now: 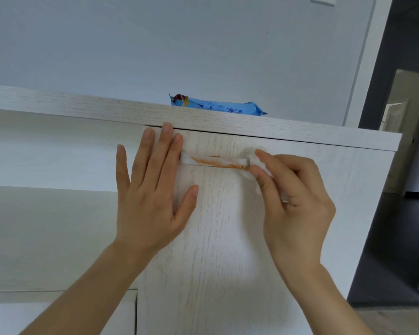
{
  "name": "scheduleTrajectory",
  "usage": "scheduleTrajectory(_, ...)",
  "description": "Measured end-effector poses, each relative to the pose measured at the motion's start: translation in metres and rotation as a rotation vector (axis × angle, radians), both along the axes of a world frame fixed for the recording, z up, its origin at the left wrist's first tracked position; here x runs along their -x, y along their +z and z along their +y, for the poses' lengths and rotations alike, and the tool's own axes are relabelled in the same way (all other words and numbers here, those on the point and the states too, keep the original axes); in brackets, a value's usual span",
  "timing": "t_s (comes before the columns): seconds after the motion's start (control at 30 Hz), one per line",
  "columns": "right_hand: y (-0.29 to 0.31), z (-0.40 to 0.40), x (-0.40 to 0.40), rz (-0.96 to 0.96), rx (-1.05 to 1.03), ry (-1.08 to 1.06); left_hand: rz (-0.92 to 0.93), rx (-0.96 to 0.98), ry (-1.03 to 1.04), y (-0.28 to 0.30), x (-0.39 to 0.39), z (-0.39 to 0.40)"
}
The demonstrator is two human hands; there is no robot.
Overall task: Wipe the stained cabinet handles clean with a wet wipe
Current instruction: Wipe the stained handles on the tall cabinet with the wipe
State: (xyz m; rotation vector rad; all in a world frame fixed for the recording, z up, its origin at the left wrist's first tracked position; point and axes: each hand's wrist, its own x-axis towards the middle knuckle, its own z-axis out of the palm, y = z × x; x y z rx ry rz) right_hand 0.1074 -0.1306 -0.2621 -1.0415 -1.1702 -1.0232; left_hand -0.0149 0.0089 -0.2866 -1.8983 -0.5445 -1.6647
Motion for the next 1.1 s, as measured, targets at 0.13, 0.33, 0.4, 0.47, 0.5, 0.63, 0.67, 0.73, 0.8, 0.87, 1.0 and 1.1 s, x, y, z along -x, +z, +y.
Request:
scheduleTrajectory(0.13,-0.003,0.008,0.003,-0.057,0.014,-0.079,-0.005,0.000,-0.014,0.000,0.000,0.001)
scheduleTrajectory(0.33,-0.001,0.008,0.000,-0.150,-0.023,-0.085,-0.003,0.004,-0.024,0.000,0.000,0.000)
scheduleTrajectory(0.4,0.002,0.010,0.003,-0.137,-0.037,-0.062,-0.004,0.003,-0.023,0.000,0.000,0.000)
scheduleTrajectory(0.47,0.003,0.012,0.005,-0.132,-0.033,-0.048,-0.001,0.001,-0.017,0.000,0.000,0.001)
scheduleTrajectory(0.5,0.004,0.012,0.005,-0.128,-0.029,-0.048,-0.001,0.000,-0.016,0.000,0.000,0.001)
scheduleTrajectory(0.63,0.000,0.011,0.005,-0.066,-0.058,-0.039,-0.006,0.002,-0.032,0.000,-0.001,0.001)
scheduleTrajectory(0.67,0.000,0.010,0.006,-0.066,-0.049,-0.035,-0.006,0.001,-0.034,0.000,-0.001,0.001)
scheduleTrajectory(0.73,0.002,0.009,0.006,-0.027,-0.041,-0.016,-0.002,0.002,-0.043,0.000,0.000,0.000)
scheduleTrajectory(0.8,0.002,0.008,0.006,0.054,-0.063,0.031,-0.003,0.005,-0.041,0.000,0.000,0.001)
scheduleTrajectory(0.87,0.000,0.008,0.009,0.064,-0.065,0.046,0.000,0.005,-0.033,-0.001,0.000,0.001)
scheduleTrajectory(1.0,-0.001,0.010,0.011,-0.017,-0.006,-0.039,0.002,0.004,-0.030,0.000,0.000,0.002)
scheduleTrajectory(1.1,0.001,0.009,0.010,-0.016,-0.016,-0.063,0.002,0.005,-0.027,0.000,0.000,0.001)
